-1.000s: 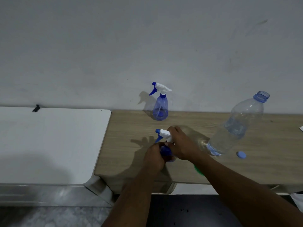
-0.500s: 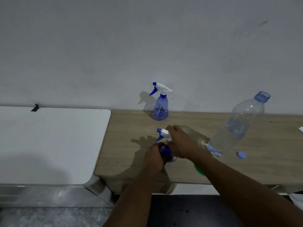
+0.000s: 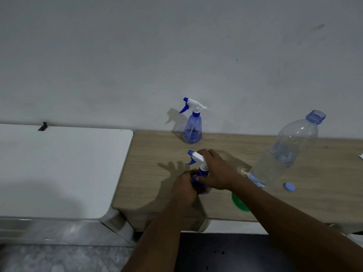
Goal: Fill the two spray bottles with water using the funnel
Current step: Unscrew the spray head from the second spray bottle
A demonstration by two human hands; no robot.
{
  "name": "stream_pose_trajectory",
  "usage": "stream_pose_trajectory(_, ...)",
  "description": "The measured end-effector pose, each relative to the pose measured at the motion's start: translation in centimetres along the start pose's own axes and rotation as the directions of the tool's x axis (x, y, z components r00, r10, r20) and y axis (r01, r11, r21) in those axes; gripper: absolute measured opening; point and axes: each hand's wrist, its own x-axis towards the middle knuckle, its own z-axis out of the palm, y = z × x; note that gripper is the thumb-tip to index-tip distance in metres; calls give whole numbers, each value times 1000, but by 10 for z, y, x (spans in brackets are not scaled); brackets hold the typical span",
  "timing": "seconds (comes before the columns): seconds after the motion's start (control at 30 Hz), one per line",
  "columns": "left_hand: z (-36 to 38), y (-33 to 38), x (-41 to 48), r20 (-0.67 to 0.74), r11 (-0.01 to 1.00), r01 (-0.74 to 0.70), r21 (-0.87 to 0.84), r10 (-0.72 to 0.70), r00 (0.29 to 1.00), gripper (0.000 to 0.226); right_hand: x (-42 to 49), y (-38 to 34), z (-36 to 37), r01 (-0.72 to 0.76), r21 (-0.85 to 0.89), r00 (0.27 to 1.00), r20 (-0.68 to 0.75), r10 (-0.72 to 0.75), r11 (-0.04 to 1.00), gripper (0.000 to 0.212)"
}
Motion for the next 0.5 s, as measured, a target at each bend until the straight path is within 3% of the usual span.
stream_pose_trajectory(0.1, 1, 3, -2, -10, 999, 23, -25, -24, 1000, 60, 2, -2, 4, -42, -142, 995, -98, 28, 989, 55)
stream_pose_trajectory(0.17, 0, 6, -3, 14, 1000, 27, -6, -27, 1000, 64, 4, -4, 3, -44, -97, 996, -84, 36, 994, 46)
stream_pose_trajectory(0.27, -1, 7, -4, 9, 1000, 20, 6, -20, 1000, 66, 6, -2, -2, -40, 84, 997, 66, 34, 996, 58)
stream_pose_trajectory(0.33, -2, 7, -5, 0, 1000, 23, 1, -23, 1000, 60, 6, 2, -7, -40, 98, 992, 123, 28, 994, 75)
stream_pose_trajectory(0.4, -2, 6, -5, -11, 999, 33, -9, -33, 999, 58, 6, 6, -6, -33, 30, 996, 84, 30, 999, 81)
stream_pose_trajectory(0.5, -2, 12, -6, 14, 999, 38, 9, -38, 999, 67, 8, 5, -5, -48, -58, 999, -7, 48, 997, 64)
